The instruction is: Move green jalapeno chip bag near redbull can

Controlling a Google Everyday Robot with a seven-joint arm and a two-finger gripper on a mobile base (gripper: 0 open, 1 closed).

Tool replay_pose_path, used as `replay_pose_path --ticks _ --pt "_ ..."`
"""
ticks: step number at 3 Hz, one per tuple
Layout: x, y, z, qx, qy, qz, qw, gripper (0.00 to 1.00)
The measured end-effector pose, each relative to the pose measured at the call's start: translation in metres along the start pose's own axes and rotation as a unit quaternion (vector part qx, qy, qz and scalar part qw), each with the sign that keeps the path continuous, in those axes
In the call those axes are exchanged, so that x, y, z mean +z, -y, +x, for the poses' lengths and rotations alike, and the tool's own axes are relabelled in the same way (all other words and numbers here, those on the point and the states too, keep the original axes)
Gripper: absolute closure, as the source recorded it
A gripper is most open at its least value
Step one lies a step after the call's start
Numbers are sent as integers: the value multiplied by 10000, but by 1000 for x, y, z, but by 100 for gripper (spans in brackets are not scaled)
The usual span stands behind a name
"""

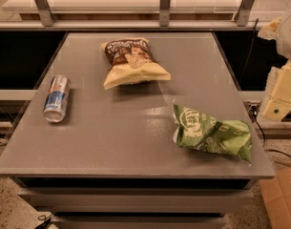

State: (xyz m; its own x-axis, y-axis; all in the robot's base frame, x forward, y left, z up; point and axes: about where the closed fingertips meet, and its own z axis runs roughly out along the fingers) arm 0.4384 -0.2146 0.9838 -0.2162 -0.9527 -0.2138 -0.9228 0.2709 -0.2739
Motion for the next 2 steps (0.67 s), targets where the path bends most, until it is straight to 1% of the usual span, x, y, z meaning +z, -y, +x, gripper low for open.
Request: replay_pose_path --ticks 1,2 --pt "0 0 0 0 0 1 10000 0" --pt "12 -4 -9 -107 3 -201 9997 0"
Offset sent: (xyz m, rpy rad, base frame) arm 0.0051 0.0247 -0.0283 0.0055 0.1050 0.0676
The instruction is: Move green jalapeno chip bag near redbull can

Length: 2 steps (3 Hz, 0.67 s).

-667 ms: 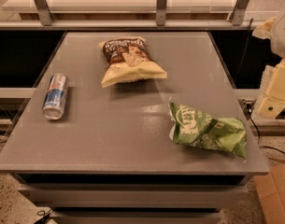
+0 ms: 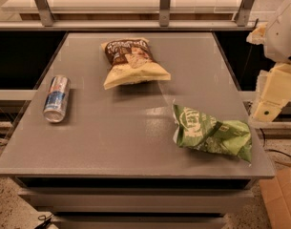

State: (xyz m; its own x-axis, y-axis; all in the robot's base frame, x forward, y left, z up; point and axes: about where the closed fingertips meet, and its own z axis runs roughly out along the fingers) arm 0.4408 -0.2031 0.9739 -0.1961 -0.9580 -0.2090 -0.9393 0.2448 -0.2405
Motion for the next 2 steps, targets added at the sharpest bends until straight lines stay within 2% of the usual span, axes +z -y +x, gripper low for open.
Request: replay_pose_path --ticks 2 --pt "51 -18 -10 -311 -70 -532 9981 0"
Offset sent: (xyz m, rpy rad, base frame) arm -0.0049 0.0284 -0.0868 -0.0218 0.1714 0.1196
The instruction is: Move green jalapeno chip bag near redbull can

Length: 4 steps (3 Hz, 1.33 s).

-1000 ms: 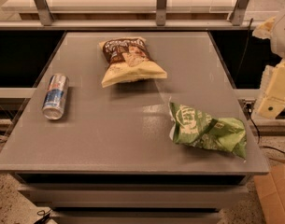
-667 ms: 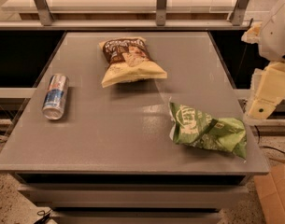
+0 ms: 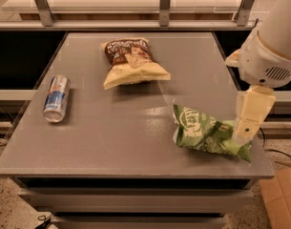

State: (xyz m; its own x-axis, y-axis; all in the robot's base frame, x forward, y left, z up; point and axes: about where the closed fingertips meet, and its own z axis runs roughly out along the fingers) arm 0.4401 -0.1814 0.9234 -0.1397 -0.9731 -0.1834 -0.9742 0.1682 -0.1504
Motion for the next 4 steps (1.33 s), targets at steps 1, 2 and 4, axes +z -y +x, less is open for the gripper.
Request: replay_pose_path --ticks 1,2,4 --pt "29 -10 0 -130 -18 -260 9996 0" --pt "58 -19 1 -227 -48 -546 9982 17" --pt "86 -25 -5 -366 -90 -820 9959 64"
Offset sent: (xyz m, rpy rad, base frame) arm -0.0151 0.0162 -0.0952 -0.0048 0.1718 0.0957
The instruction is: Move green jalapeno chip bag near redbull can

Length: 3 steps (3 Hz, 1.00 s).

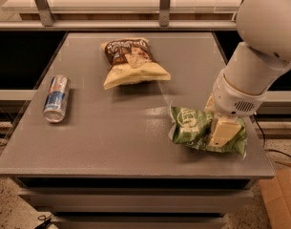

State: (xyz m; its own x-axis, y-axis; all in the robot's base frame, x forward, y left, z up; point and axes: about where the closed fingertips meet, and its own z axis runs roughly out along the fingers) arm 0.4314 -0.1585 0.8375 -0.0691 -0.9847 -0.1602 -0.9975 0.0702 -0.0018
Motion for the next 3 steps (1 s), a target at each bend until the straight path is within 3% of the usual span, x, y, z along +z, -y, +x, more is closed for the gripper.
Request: replay_pose_path --ticks 1,2,3 --pt "-9 4 -9 -95 42 90 9999 87" --pt "-29 10 -19 -212 113 264 9994 100" --pt "-56 17 -31 -353 206 504 9979 100"
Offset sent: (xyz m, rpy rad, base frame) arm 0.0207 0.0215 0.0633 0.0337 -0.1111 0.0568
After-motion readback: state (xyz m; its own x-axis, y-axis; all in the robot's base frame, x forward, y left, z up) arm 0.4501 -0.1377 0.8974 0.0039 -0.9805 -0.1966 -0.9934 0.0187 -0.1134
